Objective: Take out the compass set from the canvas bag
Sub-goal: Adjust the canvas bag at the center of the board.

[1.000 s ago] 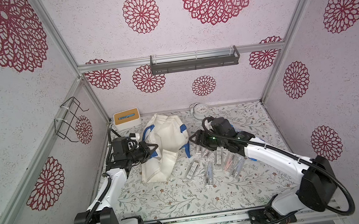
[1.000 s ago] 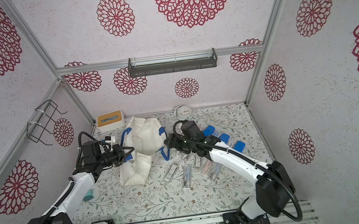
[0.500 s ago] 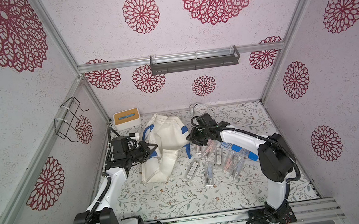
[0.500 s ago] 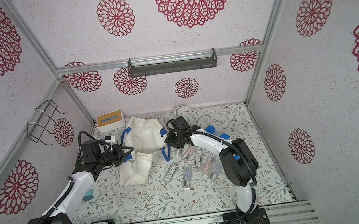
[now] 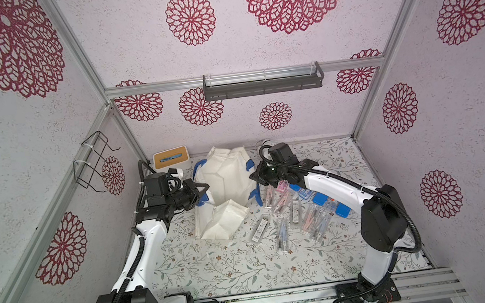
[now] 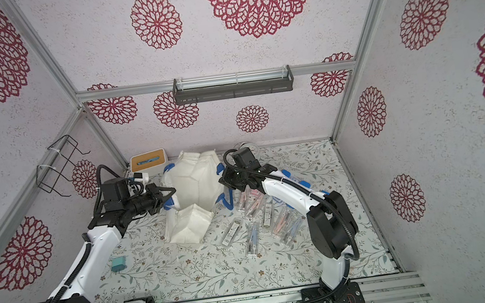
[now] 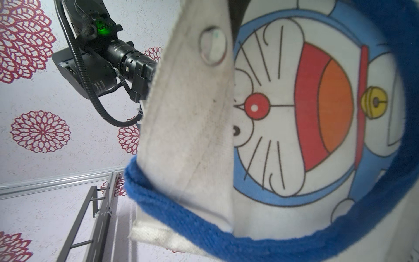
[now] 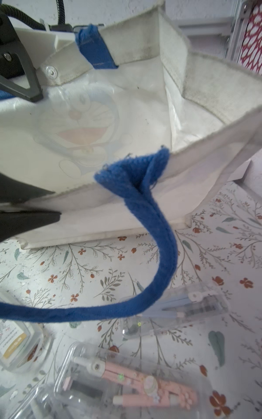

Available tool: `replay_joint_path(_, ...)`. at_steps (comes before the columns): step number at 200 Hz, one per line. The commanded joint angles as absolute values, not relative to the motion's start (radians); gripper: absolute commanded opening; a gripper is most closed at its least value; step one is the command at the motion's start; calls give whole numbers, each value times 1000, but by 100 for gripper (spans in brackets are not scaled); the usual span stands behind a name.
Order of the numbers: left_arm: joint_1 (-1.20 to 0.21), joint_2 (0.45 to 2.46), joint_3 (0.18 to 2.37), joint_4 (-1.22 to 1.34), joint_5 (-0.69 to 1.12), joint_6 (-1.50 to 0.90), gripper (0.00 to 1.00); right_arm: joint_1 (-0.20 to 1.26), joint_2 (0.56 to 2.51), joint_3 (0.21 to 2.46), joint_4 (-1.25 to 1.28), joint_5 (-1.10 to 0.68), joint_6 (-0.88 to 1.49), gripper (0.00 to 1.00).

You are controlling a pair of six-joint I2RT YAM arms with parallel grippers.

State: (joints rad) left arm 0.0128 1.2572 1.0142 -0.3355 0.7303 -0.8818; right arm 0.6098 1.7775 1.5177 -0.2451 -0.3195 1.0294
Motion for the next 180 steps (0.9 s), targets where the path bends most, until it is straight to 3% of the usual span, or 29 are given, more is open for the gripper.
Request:
replay_joint_path(1,-4,1259,1057,-328,733,-873,0,583,1721,1540,-259,-337,1001,0)
replay_joint_path(144,-52,1374,1024,-329,671,-861,0,552,1747,1580,-360,-351,992,0)
replay_joint_path(153,-52,1377,1048,-378,651,-839,12,553,1749,1570,-355,-353,989,1)
replay_joint_path(160,-51,1379,1074,-427,626,-817,29,552,1749,1564,-350,-354,988,6)
replay_joint_path(168,-52,1376,1110,-497,586,-793,59,552,1747,1557,-344,-353,983,17)
replay_joint_path(175,-53,1369,1139,-558,539,-771,79,553,1741,1553,-343,-345,977,30)
replay_joint_path(178,-52,1364,1151,-581,521,-764,98,553,1736,1551,-345,-341,973,36)
replay_joint_path(180,-52,1361,1158,-593,505,-760,99,551,1734,1551,-346,-336,970,40)
